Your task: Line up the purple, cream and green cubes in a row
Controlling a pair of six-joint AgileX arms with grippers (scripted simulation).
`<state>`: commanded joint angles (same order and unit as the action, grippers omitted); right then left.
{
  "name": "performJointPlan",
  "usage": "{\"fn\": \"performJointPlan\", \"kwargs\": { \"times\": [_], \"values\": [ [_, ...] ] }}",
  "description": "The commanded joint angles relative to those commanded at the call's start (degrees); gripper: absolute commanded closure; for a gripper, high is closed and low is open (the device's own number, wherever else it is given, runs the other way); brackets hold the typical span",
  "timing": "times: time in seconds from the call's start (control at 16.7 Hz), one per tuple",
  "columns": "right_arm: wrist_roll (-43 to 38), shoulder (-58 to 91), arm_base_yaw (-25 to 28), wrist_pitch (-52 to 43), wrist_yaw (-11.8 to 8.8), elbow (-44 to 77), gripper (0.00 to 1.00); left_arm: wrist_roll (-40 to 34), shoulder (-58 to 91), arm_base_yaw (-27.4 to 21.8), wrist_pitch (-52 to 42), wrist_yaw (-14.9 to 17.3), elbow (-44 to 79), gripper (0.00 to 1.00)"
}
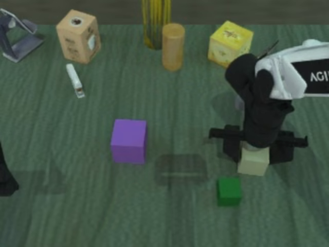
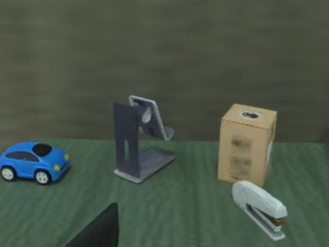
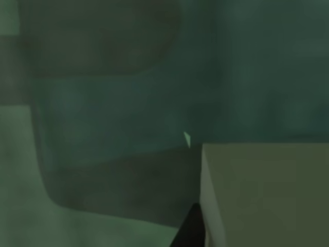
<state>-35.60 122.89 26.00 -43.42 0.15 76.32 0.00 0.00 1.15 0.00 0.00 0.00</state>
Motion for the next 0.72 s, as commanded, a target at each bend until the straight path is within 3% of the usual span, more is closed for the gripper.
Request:
{"fn": "performJointPlan", "kwargs": {
  "times": [0.24, 0.72],
  "values": [
    [0.33, -1.87, -0.11, -1.89, 0.68, 1.04, 1.0, 0.0, 0.0, 0.0, 0.0, 0.0, 0.0, 0.0],
    [0.55, -7.71, 0.35, -14.92, 0.63, 8.18, 1.0, 0.0, 0.0, 0.0, 0.0, 0.0, 0.0, 0.0]
  ]
}}
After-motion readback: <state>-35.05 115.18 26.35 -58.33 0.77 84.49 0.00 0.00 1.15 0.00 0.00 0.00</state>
